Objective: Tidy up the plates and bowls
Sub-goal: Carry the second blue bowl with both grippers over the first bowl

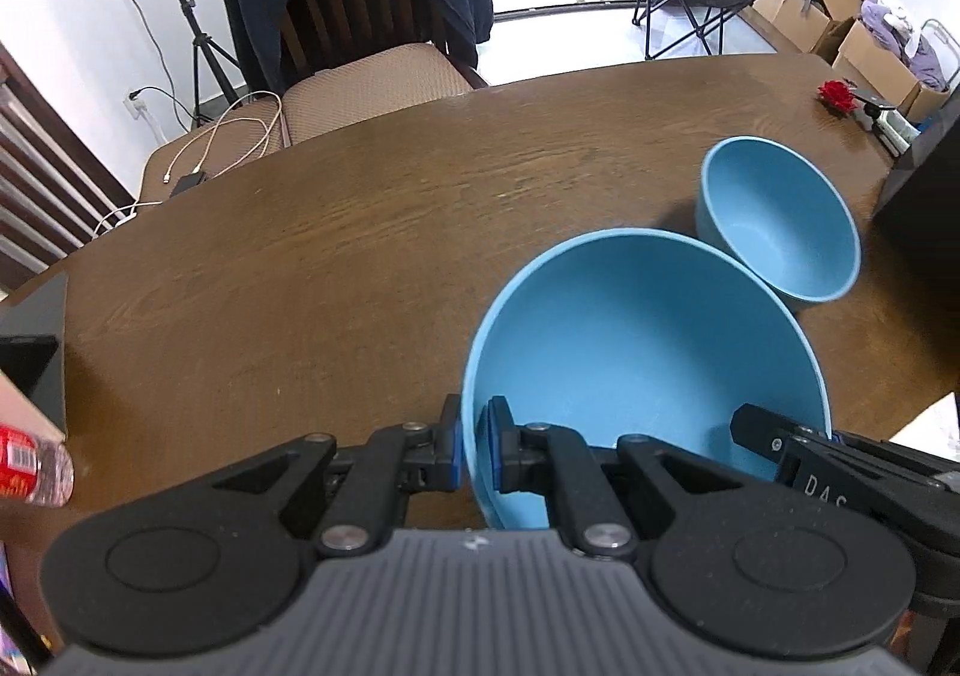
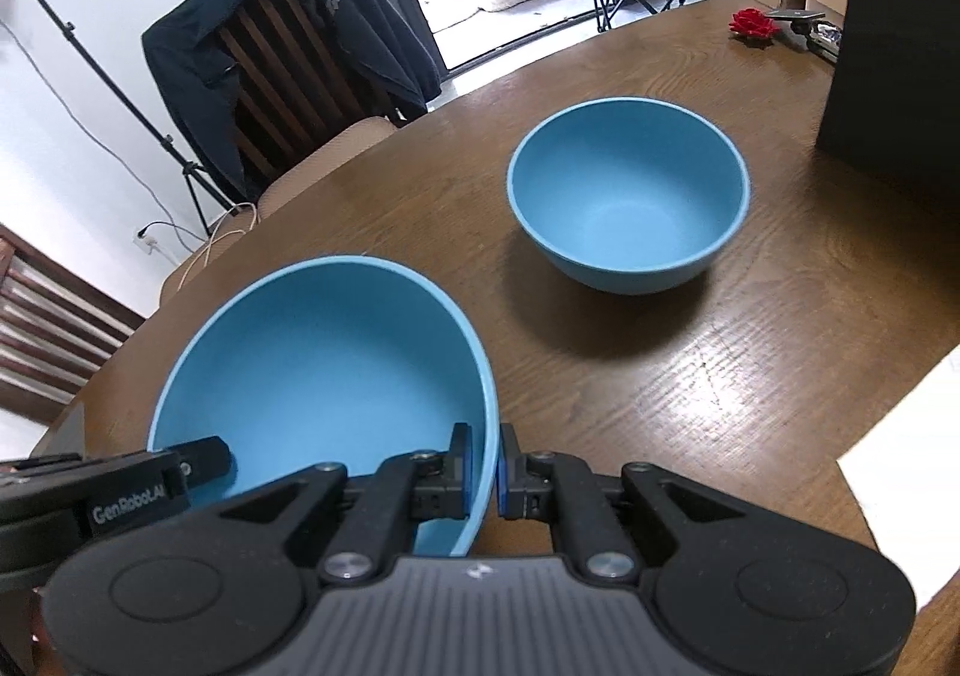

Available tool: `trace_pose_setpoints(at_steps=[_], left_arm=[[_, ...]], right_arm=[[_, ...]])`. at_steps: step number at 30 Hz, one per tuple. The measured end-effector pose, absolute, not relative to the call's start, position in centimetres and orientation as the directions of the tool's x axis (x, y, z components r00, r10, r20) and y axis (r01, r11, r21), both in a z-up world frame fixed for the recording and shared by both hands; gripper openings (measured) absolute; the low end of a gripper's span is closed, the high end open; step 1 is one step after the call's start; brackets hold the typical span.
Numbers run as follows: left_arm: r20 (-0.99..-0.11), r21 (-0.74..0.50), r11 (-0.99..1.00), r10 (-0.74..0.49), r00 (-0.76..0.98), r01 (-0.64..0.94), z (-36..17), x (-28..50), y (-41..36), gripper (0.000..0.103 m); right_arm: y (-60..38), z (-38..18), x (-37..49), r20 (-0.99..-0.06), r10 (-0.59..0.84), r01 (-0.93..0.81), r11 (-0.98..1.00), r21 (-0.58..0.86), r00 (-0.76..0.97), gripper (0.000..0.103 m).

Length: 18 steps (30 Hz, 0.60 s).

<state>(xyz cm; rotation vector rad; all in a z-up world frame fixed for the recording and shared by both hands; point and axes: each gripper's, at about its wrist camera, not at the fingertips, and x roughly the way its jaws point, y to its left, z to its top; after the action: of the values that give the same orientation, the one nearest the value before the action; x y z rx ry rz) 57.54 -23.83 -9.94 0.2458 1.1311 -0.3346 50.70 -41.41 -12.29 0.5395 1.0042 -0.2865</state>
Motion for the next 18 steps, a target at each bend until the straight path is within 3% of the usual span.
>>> trace_pose_setpoints(at_steps=[18], left_arm=[[-0.899, 0.032, 0.966, -0.084, 0.430, 0.257, -7.4, 46.7, -23.0, 0.009]], right_arm=[[-42.2, -10.2, 43.4, -0.849, 0.087, 0.327, 0.898, 0.293, 0.522, 0.008]])
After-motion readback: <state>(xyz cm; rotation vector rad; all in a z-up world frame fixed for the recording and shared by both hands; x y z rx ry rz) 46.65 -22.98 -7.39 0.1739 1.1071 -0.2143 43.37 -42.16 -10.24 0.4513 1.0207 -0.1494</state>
